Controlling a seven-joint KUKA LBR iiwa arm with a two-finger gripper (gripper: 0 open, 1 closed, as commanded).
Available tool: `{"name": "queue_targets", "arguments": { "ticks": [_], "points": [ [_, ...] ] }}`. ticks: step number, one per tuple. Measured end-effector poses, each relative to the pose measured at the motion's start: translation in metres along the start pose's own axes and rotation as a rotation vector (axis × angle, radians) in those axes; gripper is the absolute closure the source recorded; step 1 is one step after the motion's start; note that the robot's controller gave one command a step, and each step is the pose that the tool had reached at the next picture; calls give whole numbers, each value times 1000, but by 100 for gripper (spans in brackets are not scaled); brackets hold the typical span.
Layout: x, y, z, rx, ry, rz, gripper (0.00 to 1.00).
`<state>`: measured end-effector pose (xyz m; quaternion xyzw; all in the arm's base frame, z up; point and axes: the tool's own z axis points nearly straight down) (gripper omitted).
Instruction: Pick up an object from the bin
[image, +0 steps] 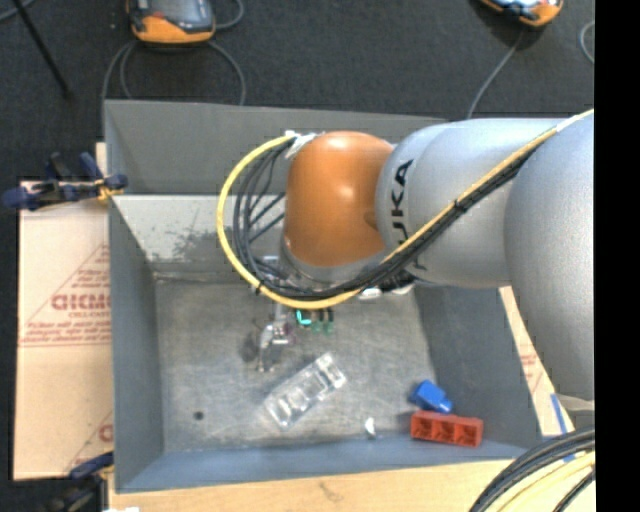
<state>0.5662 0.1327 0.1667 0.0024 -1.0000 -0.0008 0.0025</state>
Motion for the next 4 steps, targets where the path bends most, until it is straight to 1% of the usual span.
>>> {"name": "queue_targets", "arguments": {
  "ticks": [1,2,3,4],
  "points": [
    [3,-27,53,-1,-16,-142,0],
    [-4,-37,62,-2,-22,-155,0],
    [0,-39,69,-1,-10,-149,100],
    [6,-48,-72,3,-17,-191,100]
  ]
}}
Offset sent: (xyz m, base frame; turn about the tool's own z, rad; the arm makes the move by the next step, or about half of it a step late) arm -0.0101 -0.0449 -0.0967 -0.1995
